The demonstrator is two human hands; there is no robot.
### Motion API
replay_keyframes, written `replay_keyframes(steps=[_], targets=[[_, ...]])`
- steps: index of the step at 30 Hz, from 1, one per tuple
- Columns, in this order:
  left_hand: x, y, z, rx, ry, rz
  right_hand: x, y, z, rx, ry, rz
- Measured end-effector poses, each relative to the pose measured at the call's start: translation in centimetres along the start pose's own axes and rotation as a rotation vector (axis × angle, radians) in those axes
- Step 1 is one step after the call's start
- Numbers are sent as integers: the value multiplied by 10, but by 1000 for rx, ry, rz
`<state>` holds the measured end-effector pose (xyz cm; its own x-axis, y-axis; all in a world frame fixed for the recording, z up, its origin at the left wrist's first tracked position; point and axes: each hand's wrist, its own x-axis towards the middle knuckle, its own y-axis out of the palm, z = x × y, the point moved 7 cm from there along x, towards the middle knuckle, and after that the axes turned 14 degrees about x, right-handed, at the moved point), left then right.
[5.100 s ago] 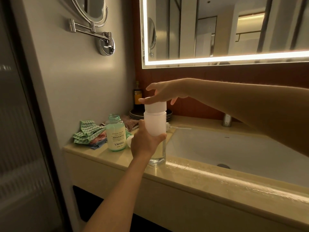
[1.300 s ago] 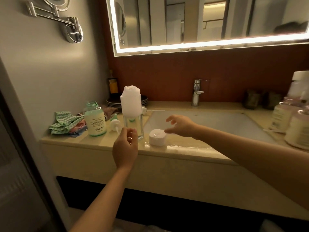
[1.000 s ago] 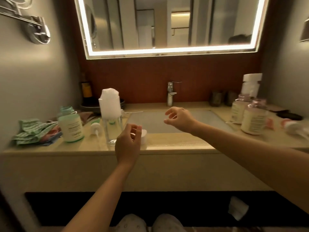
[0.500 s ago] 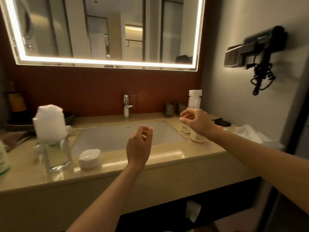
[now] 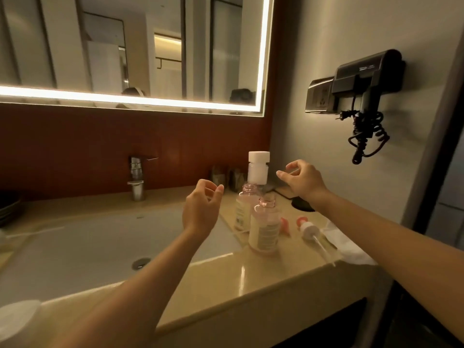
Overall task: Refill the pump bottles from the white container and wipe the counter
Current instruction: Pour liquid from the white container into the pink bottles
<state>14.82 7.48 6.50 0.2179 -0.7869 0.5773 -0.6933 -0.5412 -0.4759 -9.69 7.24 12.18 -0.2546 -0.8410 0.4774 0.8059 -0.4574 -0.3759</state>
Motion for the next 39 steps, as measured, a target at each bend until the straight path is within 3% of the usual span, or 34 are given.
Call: replay_keyframes(steps=[8, 16, 25, 39], targets=[[86, 74, -26, 3, 37, 97, 71, 63, -74, 221, 264, 105], [145, 132, -42, 26, 156, 203, 125, 117, -109, 484, 320, 178], [166, 166, -44, 117, 254, 305, 147, 146, -118, 507, 202, 333], [193, 110, -54, 61, 348, 125, 170, 143, -46, 479, 75, 381]])
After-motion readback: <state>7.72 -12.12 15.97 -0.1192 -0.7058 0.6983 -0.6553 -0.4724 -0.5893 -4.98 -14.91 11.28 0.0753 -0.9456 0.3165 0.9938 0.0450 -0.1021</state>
